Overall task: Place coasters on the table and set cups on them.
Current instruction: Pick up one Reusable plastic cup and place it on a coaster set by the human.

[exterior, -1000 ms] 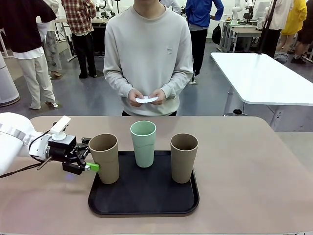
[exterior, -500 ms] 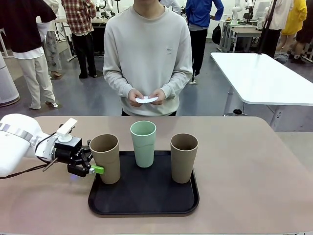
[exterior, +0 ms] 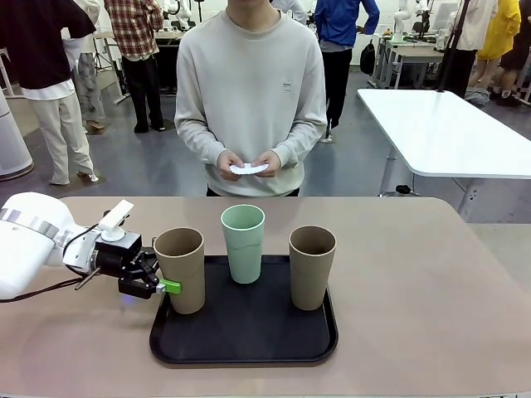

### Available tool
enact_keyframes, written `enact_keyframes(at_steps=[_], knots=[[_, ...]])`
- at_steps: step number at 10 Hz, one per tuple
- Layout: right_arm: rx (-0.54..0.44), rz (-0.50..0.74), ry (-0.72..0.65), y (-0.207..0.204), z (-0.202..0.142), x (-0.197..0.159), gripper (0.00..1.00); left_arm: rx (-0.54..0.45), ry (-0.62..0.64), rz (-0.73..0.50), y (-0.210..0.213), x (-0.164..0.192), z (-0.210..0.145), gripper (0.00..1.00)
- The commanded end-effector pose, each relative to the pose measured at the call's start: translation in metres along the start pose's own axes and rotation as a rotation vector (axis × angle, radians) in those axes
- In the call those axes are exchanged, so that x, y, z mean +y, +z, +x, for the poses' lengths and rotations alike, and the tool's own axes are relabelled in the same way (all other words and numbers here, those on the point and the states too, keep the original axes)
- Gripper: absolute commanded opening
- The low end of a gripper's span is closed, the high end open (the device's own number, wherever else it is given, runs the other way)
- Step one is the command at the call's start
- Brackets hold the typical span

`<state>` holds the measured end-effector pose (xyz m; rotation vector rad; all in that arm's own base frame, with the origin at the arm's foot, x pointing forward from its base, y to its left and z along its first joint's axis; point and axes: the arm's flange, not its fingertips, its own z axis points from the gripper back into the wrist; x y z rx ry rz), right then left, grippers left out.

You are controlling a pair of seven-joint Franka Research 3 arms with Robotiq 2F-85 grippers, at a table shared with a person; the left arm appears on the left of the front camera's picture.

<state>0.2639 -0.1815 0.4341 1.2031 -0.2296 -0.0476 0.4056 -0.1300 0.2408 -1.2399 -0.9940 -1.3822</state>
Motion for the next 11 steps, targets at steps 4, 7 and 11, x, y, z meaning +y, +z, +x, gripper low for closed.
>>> enact_keyframes(at_steps=[4,7,11], knots=[[-0.007,0.025,0.014,-0.001,0.002,0.000,1.00,-0.020,-0.084,0.019,0.003,-0.014,-0.014,0.27],[-0.007,0.025,0.014,-0.001,0.002,0.000,1.00,-0.004,-0.053,0.053,0.003,-0.040,0.066,0.00],[-0.007,0.025,0.014,-0.001,0.002,0.000,1.00,0.041,-0.107,0.046,-0.027,-0.065,0.185,0.00]])
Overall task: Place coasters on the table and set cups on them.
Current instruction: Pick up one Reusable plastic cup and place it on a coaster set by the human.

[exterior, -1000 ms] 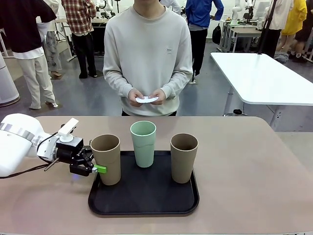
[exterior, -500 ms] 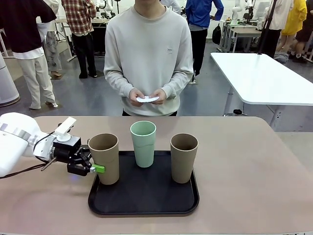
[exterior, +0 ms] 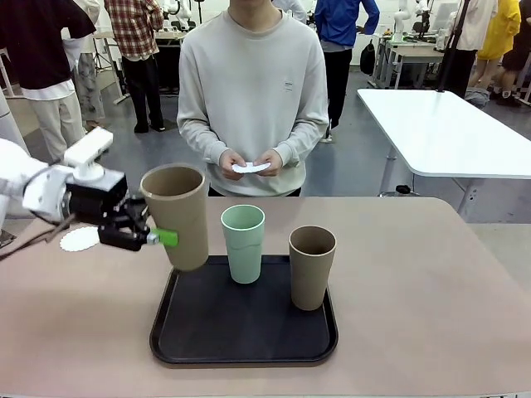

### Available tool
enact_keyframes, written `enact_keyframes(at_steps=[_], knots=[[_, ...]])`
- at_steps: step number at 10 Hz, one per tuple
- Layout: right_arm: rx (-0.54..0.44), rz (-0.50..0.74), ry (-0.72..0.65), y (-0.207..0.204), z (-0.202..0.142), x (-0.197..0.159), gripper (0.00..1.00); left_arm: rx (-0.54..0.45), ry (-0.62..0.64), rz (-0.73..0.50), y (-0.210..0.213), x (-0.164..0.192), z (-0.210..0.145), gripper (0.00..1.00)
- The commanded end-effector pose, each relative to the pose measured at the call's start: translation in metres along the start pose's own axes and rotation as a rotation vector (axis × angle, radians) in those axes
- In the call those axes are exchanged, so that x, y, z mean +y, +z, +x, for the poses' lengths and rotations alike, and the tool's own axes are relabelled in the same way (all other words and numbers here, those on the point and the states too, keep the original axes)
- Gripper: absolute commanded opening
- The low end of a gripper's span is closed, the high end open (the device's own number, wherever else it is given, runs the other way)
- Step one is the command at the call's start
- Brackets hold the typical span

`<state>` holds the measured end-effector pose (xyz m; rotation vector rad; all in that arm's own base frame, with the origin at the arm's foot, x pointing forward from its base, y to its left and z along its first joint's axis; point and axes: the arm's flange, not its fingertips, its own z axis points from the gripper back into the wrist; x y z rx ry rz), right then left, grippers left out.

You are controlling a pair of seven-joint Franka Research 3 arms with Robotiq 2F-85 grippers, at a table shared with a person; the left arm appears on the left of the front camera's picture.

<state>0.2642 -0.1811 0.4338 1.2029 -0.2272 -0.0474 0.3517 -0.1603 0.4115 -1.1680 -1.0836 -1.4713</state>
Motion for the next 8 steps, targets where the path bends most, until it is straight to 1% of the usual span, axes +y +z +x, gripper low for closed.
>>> enact_keyframes(at_steps=[1,3,4,7,8], knots=[[-0.009,0.025,0.015,0.000,0.002,0.000,1.00,0.038,0.033,0.025,-0.014,-0.013,0.028,0.00],[-0.009,0.025,0.015,0.000,0.002,0.000,1.00,0.064,0.086,0.075,-0.009,-0.017,0.033,0.00],[-0.009,0.025,0.015,0.000,0.002,0.000,1.00,0.033,0.013,0.004,-0.010,-0.008,0.039,0.00],[-0.009,0.025,0.015,0.000,0.002,0.000,1.00,0.033,0.013,0.004,-0.010,-0.008,0.039,0.00],[-0.009,0.025,0.015,0.000,0.002,0.000,1.00,0.046,0.035,0.015,-0.009,-0.008,0.041,0.86]])
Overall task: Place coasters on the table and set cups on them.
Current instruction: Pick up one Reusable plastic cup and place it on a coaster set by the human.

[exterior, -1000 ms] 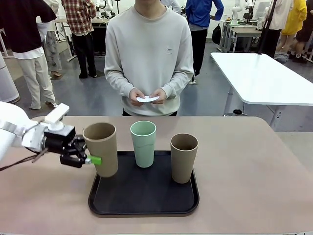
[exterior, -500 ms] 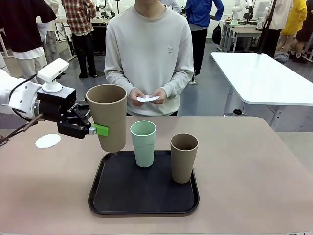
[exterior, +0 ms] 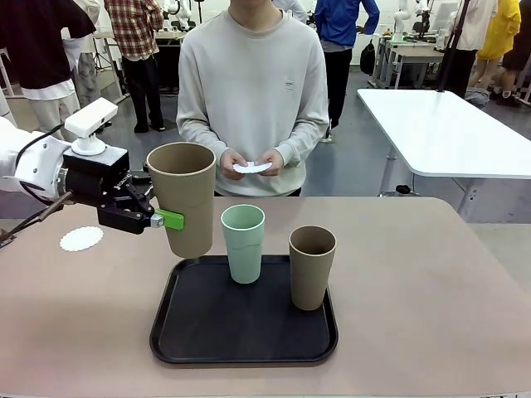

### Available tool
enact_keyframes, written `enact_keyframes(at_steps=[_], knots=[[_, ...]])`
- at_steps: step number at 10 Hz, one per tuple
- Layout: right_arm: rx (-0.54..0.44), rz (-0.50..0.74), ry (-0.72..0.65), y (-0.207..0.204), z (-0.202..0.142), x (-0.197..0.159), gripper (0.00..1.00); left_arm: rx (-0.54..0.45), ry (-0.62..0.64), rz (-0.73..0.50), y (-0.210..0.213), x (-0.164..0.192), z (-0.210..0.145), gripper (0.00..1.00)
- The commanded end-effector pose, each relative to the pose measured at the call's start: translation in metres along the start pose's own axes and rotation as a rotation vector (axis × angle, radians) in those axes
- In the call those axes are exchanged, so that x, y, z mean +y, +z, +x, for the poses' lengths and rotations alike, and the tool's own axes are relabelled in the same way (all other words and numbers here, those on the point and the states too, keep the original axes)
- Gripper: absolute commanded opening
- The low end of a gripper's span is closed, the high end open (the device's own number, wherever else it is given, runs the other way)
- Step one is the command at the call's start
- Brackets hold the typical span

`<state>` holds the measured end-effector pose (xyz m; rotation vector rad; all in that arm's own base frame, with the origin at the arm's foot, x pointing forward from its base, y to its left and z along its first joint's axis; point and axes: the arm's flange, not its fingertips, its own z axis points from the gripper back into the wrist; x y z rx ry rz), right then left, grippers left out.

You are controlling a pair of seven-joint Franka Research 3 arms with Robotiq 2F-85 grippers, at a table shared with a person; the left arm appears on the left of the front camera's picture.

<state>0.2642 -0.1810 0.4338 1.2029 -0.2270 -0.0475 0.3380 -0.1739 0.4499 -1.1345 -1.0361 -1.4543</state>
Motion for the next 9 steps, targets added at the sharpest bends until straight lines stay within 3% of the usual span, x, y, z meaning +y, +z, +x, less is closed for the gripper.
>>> enact_keyframes(at_steps=[1,4,6,9], knots=[[-0.009,0.025,0.015,0.000,0.002,0.000,1.00,0.016,-0.092,0.004,0.027,0.022,-0.002,0.86],[-0.009,0.025,0.015,0.000,0.002,0.000,1.00,0.055,-0.123,0.250,0.136,0.076,0.025,0.86],[-0.009,0.025,0.015,0.000,0.002,0.000,1.00,0.002,-0.112,0.398,0.211,0.079,0.050,0.86],[-0.009,0.025,0.015,0.000,0.002,0.000,1.00,-0.052,-0.001,0.568,0.303,0.072,0.039,0.86]])
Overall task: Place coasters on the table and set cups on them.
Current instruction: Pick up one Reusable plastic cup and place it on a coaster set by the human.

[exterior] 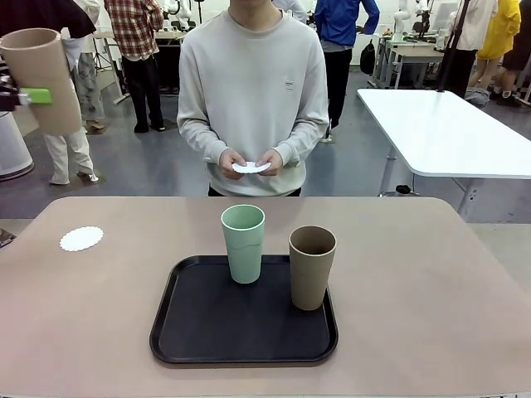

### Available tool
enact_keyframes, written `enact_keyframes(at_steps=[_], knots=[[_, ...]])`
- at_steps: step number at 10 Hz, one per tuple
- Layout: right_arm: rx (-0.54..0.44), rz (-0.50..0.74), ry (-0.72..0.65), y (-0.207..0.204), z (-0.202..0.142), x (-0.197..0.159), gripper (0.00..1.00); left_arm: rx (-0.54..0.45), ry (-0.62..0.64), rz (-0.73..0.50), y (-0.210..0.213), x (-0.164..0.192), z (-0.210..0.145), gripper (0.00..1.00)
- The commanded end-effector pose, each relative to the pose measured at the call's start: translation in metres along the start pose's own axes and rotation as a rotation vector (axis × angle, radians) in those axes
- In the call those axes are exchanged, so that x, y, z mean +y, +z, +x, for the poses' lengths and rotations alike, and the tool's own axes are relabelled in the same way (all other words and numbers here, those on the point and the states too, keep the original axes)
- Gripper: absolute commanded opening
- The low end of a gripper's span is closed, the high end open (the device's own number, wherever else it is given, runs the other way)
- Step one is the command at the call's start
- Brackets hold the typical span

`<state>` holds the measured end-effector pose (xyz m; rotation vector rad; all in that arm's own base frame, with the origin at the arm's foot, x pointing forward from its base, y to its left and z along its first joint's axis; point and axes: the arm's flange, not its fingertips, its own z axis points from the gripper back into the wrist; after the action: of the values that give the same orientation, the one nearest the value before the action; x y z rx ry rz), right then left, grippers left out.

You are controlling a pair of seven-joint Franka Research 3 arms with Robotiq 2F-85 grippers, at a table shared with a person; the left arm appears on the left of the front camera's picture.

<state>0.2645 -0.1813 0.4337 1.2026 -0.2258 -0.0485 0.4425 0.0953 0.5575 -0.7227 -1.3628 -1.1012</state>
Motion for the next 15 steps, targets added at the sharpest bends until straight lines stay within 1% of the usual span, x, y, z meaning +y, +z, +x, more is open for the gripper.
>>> enact_keyframes(at_steps=[1,2,3,5,6,8,10,11,15], knots=[[-0.010,0.026,0.017,0.000,0.002,0.000,1.00,-0.030,0.115,0.082,0.022,0.015,-0.020,0.86],[-0.010,0.026,0.017,0.000,0.002,0.000,1.00,-0.038,0.182,0.134,0.041,0.023,-0.042,0.86],[-0.010,0.026,0.017,0.000,0.002,0.000,1.00,-0.054,0.214,0.164,0.057,0.026,-0.058,0.86],[-0.010,0.026,0.017,0.000,0.002,0.000,1.00,-0.090,0.243,0.210,0.077,0.028,-0.087,0.86],[-0.010,0.026,0.017,0.000,0.002,0.000,1.00,-0.099,0.260,0.216,0.080,0.033,-0.098,0.86],[-0.010,0.026,0.017,0.000,0.002,0.000,1.00,-0.114,0.249,0.205,0.076,0.030,-0.103,0.86],[-0.010,0.026,0.017,0.000,0.002,0.000,1.00,-0.067,0.201,0.182,0.064,0.019,-0.098,0.86],[-0.010,0.026,0.017,0.000,0.002,0.000,1.00,-0.075,0.271,0.202,0.075,0.029,-0.108,0.86],[-0.010,0.026,0.017,0.000,0.002,0.000,1.00,-0.075,0.271,0.202,0.075,0.029,-0.108,0.86]])
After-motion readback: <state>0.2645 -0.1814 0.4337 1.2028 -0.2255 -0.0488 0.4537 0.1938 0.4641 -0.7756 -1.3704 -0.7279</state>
